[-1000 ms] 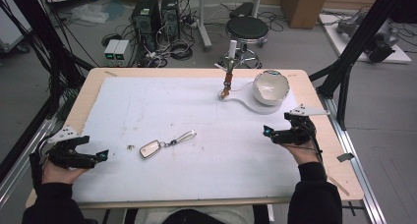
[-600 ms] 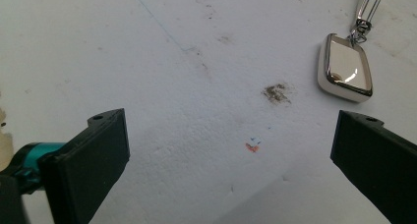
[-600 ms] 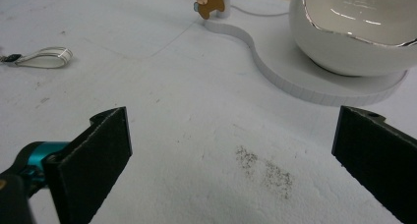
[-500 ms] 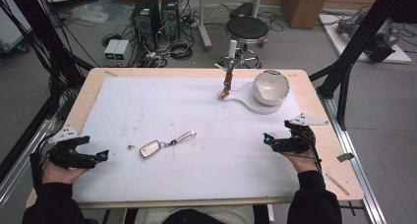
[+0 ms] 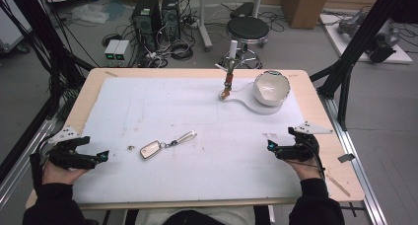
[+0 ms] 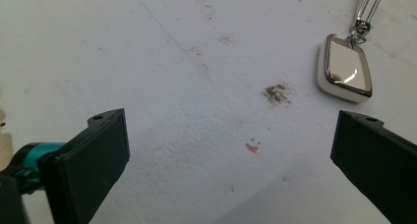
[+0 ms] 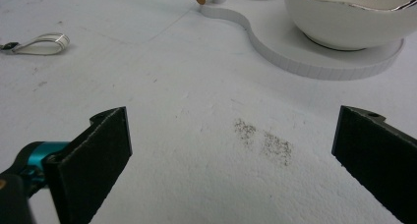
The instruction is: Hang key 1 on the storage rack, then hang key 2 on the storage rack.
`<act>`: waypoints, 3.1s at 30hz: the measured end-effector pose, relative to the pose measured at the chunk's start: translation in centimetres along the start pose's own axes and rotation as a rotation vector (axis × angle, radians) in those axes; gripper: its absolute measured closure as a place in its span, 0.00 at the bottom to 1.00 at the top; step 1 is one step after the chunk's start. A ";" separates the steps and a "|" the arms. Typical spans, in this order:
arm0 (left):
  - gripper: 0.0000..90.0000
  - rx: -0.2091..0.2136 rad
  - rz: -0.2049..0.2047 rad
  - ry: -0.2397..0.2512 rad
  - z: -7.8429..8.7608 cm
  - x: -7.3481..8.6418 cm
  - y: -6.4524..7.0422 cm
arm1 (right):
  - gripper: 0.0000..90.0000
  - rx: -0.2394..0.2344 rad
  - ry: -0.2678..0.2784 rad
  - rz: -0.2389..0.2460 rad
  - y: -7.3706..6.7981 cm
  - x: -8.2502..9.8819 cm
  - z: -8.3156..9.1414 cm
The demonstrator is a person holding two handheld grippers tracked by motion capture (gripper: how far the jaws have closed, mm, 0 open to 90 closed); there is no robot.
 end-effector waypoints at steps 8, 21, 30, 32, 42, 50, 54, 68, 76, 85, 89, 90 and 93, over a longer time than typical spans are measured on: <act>0.02 0.004 0.003 -0.003 -0.1 0.0 0.0 | 0.01 -0.027 0.001 -0.008 -0.7 1.3 0.3; 0.02 0.054 -0.063 -0.050 -1.2 -1.3 2.2 | 0.01 -0.011 0.001 -0.018 -0.8 2.0 0.5; 0.02 0.110 -0.131 -0.071 -2.7 -4.0 4.9 | 0.01 -0.010 0.003 -0.006 -0.8 2.0 0.5; 0.02 0.114 -0.143 -0.089 -3.3 -4.5 5.4 | 0.01 -0.011 0.005 -0.005 -0.8 2.0 0.5; 0.02 0.126 -0.194 -0.139 -4.6 -6.6 7.1 | 0.01 -0.021 0.014 0.000 -1.0 1.8 0.5; 0.02 0.134 -0.184 -0.178 -6.3 -6.8 7.6 | 0.01 -0.020 0.025 0.004 -0.9 1.7 0.6; 0.02 0.143 -0.179 -0.200 -7.2 -7.1 8.0 | 0.01 -0.023 0.028 0.002 -0.9 1.6 0.5; 0.02 0.169 -0.243 -0.257 -10.1 -9.3 11.0 | 0.01 -0.022 0.032 0.005 -0.9 1.6 0.7; 0.02 0.187 -0.254 -0.297 -12.3 -9.3 12.5 | 0.01 -0.021 0.037 -0.003 -0.8 1.6 0.8; 0.02 0.192 -0.254 -0.345 -13.9 -8.8 12.5 | 0.01 -0.021 0.029 -0.003 -0.9 1.9 1.0; 0.02 0.191 -0.251 -0.368 -14.8 -8.3 12.3 | 0.01 -0.018 0.031 -0.002 -0.9 1.9 1.0; 0.02 0.196 -0.240 -0.370 -15.0 -8.2 12.3 | 0.01 -0.017 0.030 -0.002 -0.9 1.9 1.0; 0.02 0.216 -0.232 -0.383 -15.6 -7.9 12.3 | 0.01 -0.017 0.031 -0.003 -0.9 1.8 1.0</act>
Point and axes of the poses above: each handheld gripper's, and its own axes: z roughly backward along the jaws, x roughly out of its underside, y roughly to its right, the point moved 9 cm from there along -z, roughly forward along the jaws, and after that the axes turned 10 degrees about z, right-handed, at the moved point
